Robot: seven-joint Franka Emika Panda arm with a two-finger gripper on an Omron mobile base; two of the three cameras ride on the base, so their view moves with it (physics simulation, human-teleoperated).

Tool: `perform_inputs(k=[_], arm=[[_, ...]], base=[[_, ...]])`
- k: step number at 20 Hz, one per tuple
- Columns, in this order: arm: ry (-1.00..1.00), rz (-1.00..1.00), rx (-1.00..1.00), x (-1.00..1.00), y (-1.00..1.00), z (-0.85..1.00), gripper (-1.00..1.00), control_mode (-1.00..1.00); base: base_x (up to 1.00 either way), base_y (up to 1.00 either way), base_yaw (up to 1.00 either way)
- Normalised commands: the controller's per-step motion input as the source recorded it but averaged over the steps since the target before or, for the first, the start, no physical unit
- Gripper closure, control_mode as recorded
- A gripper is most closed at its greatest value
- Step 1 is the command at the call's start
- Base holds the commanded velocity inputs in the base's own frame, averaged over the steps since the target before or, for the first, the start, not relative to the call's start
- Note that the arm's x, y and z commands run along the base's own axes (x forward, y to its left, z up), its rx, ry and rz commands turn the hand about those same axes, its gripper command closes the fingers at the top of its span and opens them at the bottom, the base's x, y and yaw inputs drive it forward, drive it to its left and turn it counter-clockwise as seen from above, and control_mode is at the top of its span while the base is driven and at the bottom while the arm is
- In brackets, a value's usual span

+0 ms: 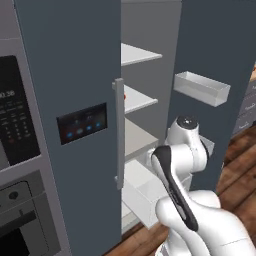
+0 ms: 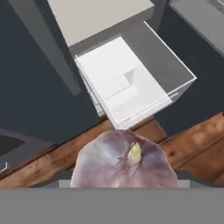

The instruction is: Place the garlic and tomato inside the fridge drawer. Close the drawer after placing the vegetables.

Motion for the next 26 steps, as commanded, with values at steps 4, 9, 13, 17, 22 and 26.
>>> perform_inputs(k=[4,9,13,17,22,26], arm=[[0.24,0.01,0.12,0.93,-0.22,-0.90,1.00,-1.00],[0.13,0.00,0.06,0.97,-0.19,-0.74,1.00,-1.00],[0.04,0.00,0.00,0.76,-0.10,-1.00,1.00,-1.00],[0.03,0.00,-0.02,0.61,-0.04,-0.71,1.00,-1.00],[0.13,0.00,0.04,0.77,-0.15,-0.51,1.00,-1.00],[0.19,0.00,0.08,0.84,-0.30,-0.57,1.00,-1.00]], base=[[0.00,0.00,0.00],[0.00,0.00,0.00],[0.00,0.00,0.00],[0.00,0.00,0.00],[0.00,0.00,0.00],[0.00,0.00,0.00]])
